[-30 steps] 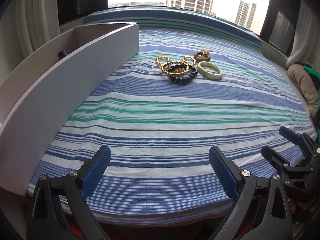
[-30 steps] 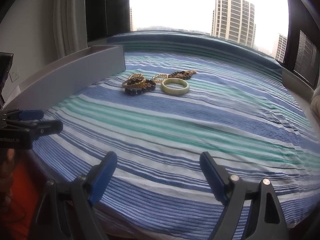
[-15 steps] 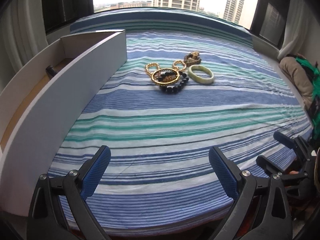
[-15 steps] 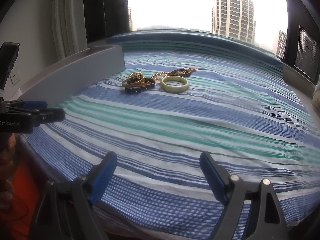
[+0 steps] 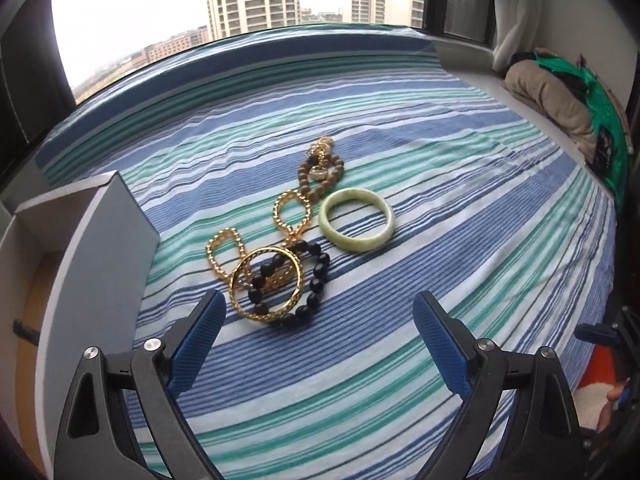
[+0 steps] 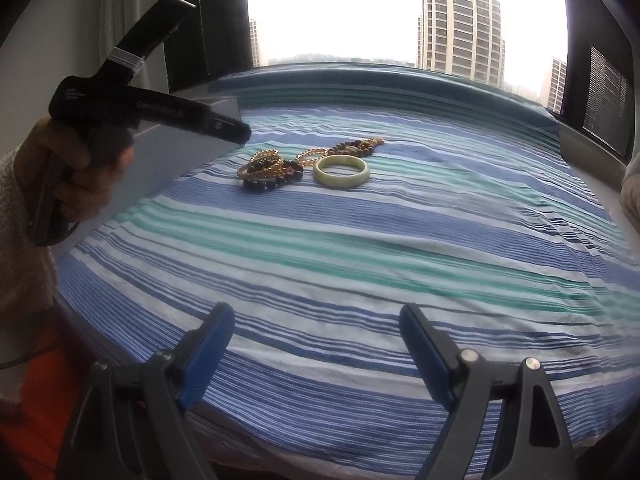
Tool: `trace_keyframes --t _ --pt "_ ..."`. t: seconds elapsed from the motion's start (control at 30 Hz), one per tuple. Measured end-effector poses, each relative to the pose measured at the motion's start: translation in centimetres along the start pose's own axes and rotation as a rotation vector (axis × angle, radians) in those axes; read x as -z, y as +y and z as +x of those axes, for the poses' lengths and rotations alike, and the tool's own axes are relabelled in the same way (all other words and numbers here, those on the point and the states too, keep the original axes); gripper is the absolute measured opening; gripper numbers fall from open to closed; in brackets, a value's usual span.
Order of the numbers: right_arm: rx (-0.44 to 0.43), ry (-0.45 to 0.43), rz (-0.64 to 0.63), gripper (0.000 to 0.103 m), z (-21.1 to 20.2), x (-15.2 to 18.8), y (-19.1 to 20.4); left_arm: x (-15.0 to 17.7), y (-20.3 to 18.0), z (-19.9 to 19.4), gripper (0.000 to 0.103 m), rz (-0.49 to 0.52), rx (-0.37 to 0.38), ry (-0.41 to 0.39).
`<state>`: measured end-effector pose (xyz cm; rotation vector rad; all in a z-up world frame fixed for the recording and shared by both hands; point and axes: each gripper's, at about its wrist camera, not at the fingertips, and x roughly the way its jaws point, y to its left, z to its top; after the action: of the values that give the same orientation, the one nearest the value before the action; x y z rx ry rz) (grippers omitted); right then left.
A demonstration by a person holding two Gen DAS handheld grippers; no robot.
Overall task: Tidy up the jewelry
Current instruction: 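Lower the left gripper onto the gold twisted bangle and grasp it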
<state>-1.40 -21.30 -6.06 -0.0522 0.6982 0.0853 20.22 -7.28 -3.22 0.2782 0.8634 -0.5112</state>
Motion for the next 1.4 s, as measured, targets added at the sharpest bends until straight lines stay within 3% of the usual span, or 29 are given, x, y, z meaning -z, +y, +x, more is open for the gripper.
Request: trace_keyframes --t 0.17,0.3,0.6,1.0,1.13,1.17,1.23,1.4 --pt "0.006 0.007 0.020 0.086 0.0 0.3 -0.8 -0.9 -0.8 2.2 0.085 0.093 -0.031 0.026" --pt "-0.001 0.016 0.038 0.086 0.4 0.3 -1.2 -1.3 -0.2 3.3 0.077 0.097 -0.020 0.052" --pt "-0.002 0.027 0.039 0.086 0.5 0.6 -1.4 -2.0 1.2 6.3 0.044 0.060 0.022 0.124" --pt "0.000 0.042 0.045 0.086 1.2 0.5 -1.5 -1.0 1.0 7.3 0.036 0.063 0.029 0.198" --pt "0.002 0.040 0.032 0.086 1.1 0.5 -1.2 -1.2 1.8 8.2 0.036 0.015 0.042 0.210" --pt "0.005 0.037 0.029 0.086 0.9 0.5 -1.2 -1.2 2.0 8.3 0.034 0.002 0.054 0.212" --pt "0.010 0.034 0.030 0.086 0.9 0.5 -1.3 -1.2 2.3 8.6 0.012 -0.021 0.083 0.226" --pt "0.012 0.044 0.039 0.086 1.0 0.6 -1.4 -1.0 3.2 8.0 0.011 -0.075 0.089 0.203"
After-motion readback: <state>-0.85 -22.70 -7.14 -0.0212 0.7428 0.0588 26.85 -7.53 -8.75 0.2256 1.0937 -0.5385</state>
